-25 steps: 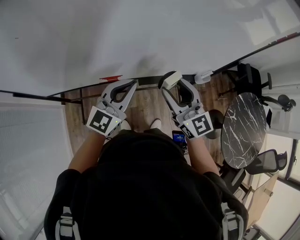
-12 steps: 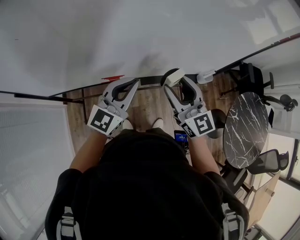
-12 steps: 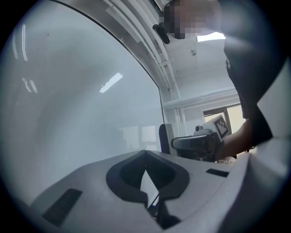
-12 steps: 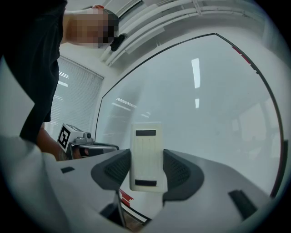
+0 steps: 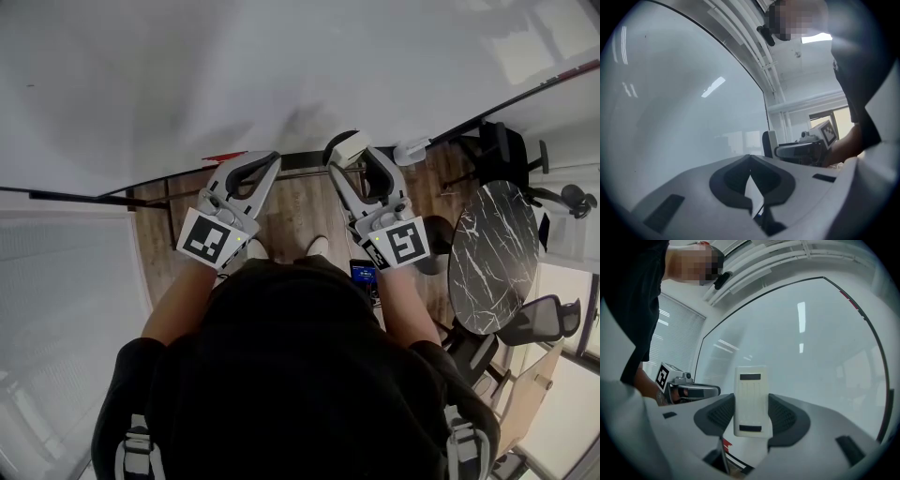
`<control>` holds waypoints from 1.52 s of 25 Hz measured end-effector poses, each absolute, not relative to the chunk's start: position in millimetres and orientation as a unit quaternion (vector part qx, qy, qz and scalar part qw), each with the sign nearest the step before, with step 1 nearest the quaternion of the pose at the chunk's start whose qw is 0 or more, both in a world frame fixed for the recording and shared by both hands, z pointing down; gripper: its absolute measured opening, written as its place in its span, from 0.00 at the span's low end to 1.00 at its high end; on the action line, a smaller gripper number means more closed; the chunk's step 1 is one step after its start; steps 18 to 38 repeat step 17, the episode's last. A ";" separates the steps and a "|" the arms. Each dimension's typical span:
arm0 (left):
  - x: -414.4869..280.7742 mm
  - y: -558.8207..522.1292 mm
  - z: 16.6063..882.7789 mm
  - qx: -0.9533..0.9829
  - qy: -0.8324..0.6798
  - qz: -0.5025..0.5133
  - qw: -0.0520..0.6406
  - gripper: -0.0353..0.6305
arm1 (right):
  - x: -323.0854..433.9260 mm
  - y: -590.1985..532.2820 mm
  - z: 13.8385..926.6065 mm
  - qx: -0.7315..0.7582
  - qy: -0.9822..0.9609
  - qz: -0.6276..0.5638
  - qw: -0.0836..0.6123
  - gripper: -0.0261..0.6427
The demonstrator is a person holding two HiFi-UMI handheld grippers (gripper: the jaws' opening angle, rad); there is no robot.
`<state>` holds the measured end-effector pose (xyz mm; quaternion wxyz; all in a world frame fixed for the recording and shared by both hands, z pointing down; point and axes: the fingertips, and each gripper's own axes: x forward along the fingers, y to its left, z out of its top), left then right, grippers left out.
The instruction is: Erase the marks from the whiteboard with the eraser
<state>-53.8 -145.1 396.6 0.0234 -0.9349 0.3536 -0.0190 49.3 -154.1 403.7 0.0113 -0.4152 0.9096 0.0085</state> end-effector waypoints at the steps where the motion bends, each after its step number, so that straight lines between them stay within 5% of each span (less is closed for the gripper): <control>1: -53.8 -146.1 396.1 -0.935 0.353 -0.018 0.026 0.06 | 49.2 -155.1 403.5 -0.416 0.909 0.008 0.012 0.37; 38: -47.3 -145.7 394.1 -0.937 0.349 -0.014 0.025 0.06 | 52.1 -156.1 405.2 -0.418 0.909 0.006 0.009 0.37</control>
